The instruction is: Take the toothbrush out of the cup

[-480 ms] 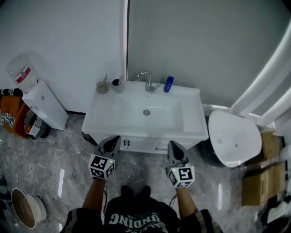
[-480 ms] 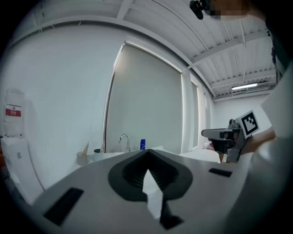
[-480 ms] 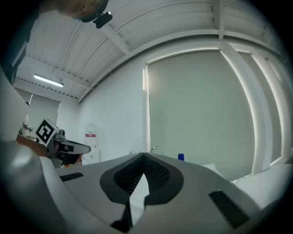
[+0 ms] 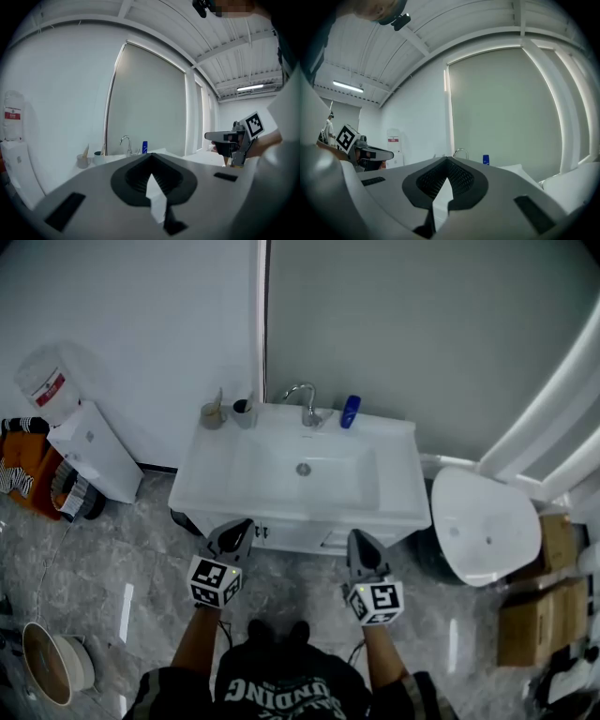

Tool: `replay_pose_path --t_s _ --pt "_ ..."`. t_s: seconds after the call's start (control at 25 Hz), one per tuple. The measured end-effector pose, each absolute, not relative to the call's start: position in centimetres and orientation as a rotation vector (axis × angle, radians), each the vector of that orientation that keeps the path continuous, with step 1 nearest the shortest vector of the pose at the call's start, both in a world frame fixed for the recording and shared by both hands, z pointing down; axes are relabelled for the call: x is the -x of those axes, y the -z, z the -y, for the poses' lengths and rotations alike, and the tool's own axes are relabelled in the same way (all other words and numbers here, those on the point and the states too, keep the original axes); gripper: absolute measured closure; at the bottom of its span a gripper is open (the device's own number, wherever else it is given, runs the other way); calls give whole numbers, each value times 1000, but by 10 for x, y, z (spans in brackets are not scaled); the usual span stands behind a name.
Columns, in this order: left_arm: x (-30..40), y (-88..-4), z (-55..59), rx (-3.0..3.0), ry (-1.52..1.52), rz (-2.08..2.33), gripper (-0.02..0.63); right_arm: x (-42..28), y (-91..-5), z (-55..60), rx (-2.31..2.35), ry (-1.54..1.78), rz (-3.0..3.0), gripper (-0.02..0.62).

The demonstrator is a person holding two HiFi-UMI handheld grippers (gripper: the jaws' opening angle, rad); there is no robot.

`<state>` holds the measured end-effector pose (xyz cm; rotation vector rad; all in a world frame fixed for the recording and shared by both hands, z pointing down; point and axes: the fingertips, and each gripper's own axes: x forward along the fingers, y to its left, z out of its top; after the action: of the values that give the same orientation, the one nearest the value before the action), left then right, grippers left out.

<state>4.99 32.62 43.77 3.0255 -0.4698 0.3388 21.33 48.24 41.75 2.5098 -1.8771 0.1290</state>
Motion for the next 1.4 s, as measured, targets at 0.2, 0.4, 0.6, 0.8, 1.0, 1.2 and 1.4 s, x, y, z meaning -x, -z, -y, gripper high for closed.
replay_pose_path --t_s 0.2,0.4,0.6,0.8,1.0,1.2,1.4 --pt "-60 -440 -336 -3052 -375 458 607 -211 -420 -480 -2478 -142 1906 600" --pt "-68 -441 -343 -3018 -353 502 607 -207 -424 -478 -2408 -171 1985 600" --pt "-73 -443 -351 -3006 -355 579 607 -204 -430 -474 -2319 -157 2053 600" --pt "-68 -439 -356 -2989 -327 659 607 -194 -435 -462 -2223 -167 2149 600" --pt "-58 -440 -350 -2983 -319 731 607 -181 -436 -447 -2148 -153 2218 600" --pt "-53 -440 -337 -2970 -293 760 607 -177 -435 -432 -2120 -157 2255 600" --pt "-57 -443 -311 -2966 -276 738 607 -171 -436 -412 -2086 -143 2266 600"
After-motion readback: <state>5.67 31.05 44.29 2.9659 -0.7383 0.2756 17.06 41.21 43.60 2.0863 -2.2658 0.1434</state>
